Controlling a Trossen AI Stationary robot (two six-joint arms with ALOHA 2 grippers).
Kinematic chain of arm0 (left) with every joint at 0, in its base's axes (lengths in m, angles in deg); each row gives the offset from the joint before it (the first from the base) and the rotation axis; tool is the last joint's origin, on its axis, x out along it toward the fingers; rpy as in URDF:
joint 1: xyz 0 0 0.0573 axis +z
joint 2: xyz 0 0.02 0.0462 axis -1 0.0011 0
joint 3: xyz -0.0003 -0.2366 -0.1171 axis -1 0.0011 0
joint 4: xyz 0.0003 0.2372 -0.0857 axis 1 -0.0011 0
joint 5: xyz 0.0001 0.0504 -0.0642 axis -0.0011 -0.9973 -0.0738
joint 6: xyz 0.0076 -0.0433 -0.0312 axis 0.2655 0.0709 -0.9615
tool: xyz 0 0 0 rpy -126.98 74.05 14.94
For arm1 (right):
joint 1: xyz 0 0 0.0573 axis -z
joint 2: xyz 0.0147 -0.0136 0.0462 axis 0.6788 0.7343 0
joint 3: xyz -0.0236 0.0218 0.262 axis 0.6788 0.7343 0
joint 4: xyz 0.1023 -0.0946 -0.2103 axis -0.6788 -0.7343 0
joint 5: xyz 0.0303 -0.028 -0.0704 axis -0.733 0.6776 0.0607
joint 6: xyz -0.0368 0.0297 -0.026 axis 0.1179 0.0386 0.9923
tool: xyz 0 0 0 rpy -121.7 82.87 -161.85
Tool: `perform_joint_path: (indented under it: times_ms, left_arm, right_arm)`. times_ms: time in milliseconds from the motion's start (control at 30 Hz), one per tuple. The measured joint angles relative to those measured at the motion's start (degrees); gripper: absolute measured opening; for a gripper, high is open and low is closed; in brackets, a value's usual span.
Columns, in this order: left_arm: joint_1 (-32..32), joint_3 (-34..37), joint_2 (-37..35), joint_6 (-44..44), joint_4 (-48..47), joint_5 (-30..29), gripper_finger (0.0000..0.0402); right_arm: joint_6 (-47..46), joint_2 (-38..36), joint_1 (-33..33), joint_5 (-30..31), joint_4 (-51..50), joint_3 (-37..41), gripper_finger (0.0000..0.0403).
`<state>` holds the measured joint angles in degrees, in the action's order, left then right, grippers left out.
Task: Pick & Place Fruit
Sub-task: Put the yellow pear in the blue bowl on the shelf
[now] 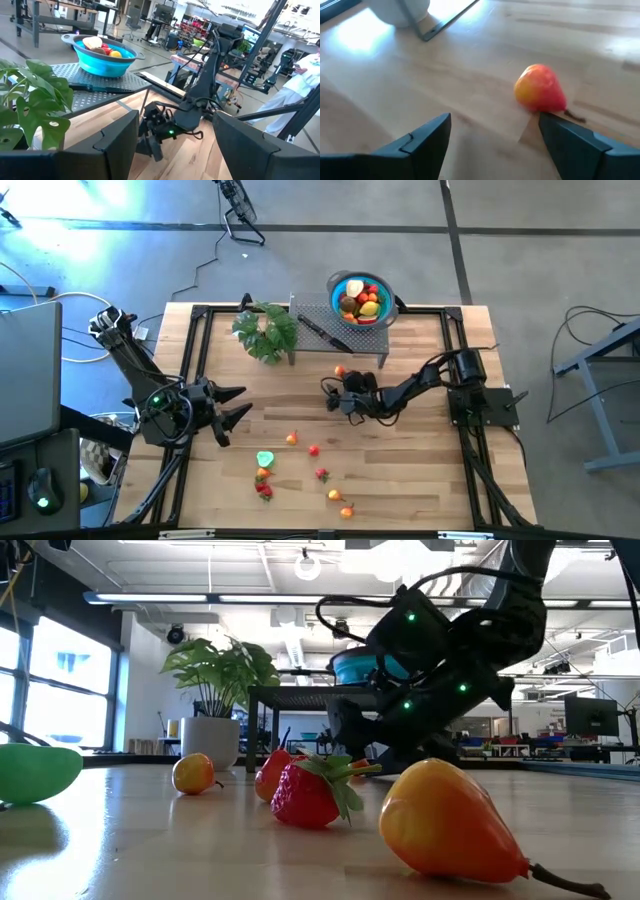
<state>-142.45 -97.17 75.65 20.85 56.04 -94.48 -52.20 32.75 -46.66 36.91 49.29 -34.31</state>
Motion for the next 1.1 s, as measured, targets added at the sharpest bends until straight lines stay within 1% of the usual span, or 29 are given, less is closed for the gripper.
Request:
perform_joint_path:
  times_ms: [233, 633, 733, 933, 1100]
  left_arm:
    - [0.0, 0.0, 0.0, 0.0, -0.7, 0.0, 0.0248]
    - [0.0, 0.0, 0.0, 0.0, -1.1, 0.0, 0.0248]
    - [0.0, 0.0, 0.0, 0.0, -1.1, 0.0, 0.0248]
    - [0.0, 0.0, 0.0, -0.1, -1.1, 0.0, 0.0248]
    - [0.0, 0.0, 0.0, -0.1, -1.1, 0.0, 0.0248]
  right_arm:
    - [0.1, 0.0, 2.9, -0.1, -0.1, 0.0, 0.0297]
    - [0.1, 0.0, 5.5, -1.0, -0.2, 0.0, 0.0295]
    - [0.1, 0.0, 5.5, -1.0, -0.3, 0.1, 0.0274]
    - [0.0, 0.0, 5.5, -1.5, -0.3, 0.1, 0.0207]
    - [-0.1, 0.0, 5.5, -2.2, -0.2, 0.1, 0.0161]
